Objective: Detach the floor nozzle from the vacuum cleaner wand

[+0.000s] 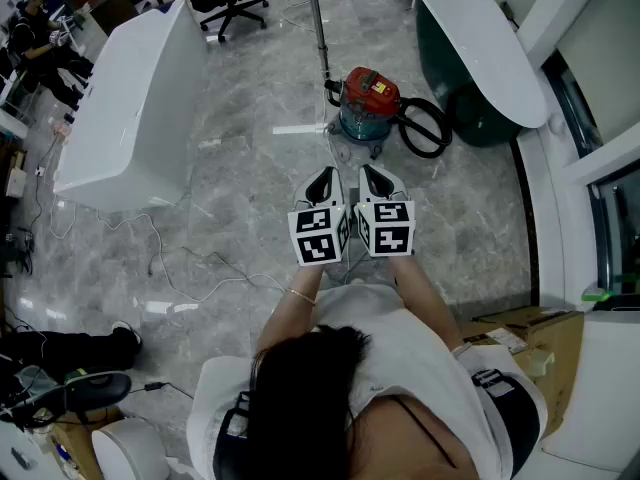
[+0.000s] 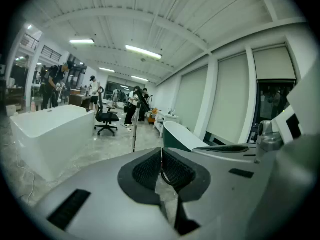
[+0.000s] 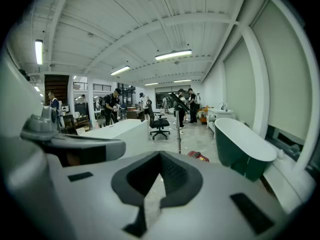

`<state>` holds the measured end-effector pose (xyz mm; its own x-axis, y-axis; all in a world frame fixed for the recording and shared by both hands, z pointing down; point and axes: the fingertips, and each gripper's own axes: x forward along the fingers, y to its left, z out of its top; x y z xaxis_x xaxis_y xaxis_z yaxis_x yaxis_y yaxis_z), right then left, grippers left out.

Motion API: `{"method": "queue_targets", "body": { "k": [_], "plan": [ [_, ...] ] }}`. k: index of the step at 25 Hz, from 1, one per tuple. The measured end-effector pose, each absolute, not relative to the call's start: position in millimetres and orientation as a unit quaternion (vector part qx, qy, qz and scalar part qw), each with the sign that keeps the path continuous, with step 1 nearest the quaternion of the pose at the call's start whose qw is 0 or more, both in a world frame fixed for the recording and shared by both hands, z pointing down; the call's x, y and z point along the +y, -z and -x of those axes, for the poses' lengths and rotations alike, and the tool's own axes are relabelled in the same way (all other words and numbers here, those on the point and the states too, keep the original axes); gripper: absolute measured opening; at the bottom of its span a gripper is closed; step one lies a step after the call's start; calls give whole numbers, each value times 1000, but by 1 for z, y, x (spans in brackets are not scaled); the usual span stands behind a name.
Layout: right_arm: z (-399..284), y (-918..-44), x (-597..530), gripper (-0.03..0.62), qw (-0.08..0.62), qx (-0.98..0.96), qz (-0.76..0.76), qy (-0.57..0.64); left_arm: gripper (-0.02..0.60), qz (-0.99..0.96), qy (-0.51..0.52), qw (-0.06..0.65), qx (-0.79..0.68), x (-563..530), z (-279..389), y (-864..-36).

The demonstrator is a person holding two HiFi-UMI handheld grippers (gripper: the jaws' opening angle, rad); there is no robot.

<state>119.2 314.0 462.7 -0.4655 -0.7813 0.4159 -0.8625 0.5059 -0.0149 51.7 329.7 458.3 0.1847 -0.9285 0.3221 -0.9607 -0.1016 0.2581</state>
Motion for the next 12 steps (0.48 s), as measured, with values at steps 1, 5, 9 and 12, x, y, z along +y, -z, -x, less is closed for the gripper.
{"method": "queue_targets", "body": {
  "k": [1, 5, 9, 12],
  "plan": [
    [-119, -463, 313, 15, 183, -848, -485, -111, 12, -741, -40, 207, -637, 329, -51, -459],
    [-118, -466, 305, 15, 187, -846, -487, -110, 12, -742, -40, 208, -637, 321, -48, -460],
    [-116, -464, 294, 15, 185, -845, -490, -112, 11, -742, -39, 206, -637, 310, -43, -460],
    [-114, -462, 286, 15, 178, -843, -494, -117, 11, -744, -38, 205, -635, 304, -38, -459]
  ]
}}
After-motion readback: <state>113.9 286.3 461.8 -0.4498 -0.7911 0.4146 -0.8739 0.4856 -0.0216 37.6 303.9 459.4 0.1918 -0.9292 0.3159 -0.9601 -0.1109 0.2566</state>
